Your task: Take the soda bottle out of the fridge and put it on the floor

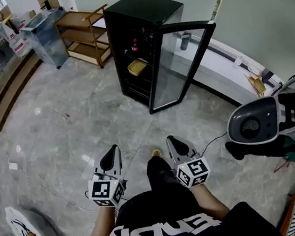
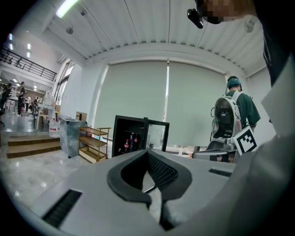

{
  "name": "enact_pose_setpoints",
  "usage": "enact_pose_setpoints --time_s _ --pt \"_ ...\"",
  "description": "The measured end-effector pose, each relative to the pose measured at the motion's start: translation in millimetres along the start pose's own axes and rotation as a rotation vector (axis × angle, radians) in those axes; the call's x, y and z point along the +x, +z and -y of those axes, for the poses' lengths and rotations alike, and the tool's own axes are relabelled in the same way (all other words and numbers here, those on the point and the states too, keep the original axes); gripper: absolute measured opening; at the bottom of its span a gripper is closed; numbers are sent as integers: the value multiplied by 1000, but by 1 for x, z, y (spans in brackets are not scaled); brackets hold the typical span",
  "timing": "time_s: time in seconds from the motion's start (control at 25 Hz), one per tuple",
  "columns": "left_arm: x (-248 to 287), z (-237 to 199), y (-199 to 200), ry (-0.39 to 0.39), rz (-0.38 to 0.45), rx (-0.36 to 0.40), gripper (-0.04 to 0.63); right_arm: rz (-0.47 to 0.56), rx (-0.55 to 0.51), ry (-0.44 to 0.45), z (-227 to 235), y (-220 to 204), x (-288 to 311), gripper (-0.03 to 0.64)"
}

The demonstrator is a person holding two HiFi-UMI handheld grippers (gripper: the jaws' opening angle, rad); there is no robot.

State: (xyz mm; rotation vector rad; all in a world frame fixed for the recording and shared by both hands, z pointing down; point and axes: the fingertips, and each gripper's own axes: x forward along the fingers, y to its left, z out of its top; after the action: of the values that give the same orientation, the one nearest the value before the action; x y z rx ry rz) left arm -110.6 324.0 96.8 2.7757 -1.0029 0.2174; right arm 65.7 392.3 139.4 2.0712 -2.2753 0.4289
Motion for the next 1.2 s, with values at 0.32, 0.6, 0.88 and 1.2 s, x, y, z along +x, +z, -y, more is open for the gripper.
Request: enact_pose_setpoints --time_s 0.32,0.6,0.88,1.2 --pt "115 -31 36 32 7 -11 6 -5 -11 25 80 48 89 23" --pt "192 -57 53 86 37 -42 6 -14 -32 67 131 72 157 23" --pt "241 -78 66 106 33 -38 6 -16 -36 113 151 88 208 23" --pt "280 -100 76 59 27 -21 6 16 -35 112 150 108 255 23"
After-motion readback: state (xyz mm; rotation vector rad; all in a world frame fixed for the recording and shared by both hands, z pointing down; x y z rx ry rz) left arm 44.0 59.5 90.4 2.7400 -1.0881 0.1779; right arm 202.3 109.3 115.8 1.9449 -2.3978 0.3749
